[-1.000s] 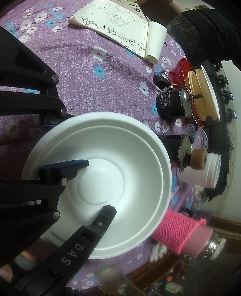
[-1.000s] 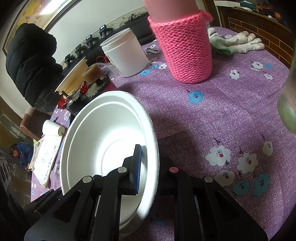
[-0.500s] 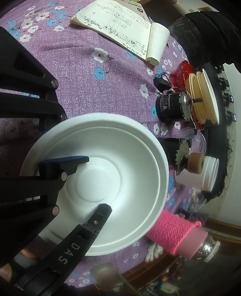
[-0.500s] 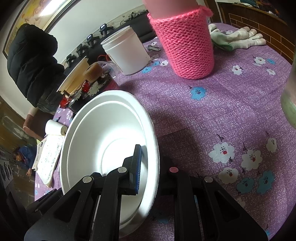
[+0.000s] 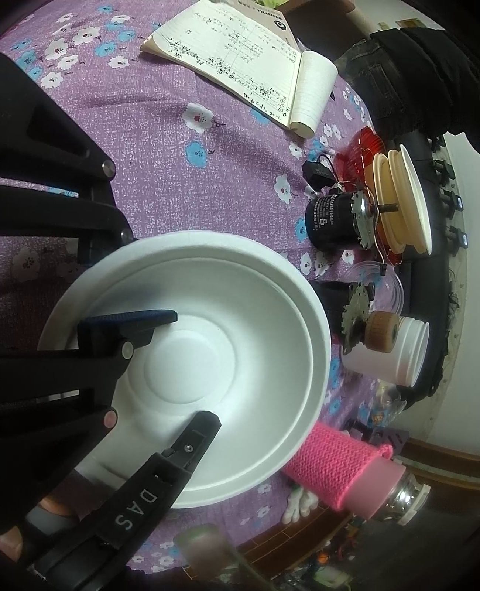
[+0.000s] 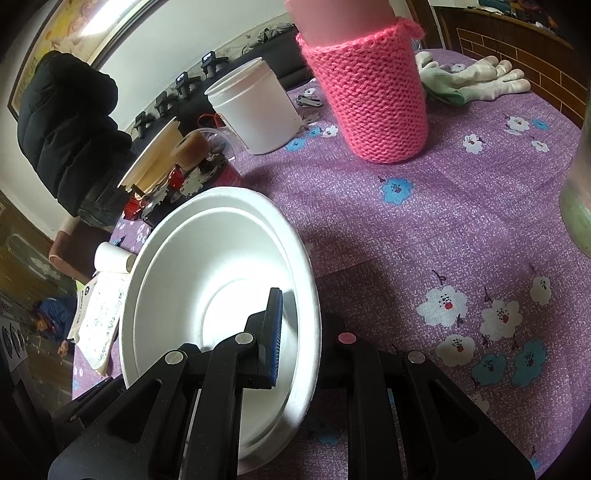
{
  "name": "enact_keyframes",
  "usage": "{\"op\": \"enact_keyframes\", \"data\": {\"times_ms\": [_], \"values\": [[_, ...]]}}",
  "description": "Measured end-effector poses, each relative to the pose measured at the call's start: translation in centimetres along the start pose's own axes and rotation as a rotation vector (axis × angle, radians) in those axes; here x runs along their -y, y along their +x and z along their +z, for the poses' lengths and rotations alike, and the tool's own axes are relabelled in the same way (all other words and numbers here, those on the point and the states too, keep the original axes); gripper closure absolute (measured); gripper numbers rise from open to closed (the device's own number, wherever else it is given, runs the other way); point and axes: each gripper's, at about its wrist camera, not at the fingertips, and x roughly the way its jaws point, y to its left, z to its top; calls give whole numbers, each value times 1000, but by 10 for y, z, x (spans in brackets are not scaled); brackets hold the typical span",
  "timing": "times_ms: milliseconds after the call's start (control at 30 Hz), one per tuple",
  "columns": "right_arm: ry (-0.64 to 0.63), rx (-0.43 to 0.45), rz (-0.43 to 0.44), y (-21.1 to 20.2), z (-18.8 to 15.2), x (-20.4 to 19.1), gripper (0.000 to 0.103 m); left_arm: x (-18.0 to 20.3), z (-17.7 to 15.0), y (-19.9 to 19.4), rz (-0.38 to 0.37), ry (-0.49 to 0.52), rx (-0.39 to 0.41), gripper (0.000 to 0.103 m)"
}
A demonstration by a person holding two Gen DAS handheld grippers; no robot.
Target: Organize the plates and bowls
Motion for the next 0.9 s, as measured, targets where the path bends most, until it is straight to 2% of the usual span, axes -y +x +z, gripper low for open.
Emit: {"op": "enact_keyframes", "data": {"times_ms": [900], "values": [[1,7,1,-2,0,0,90,0,1,-4,-2,-9,3,87]]}}
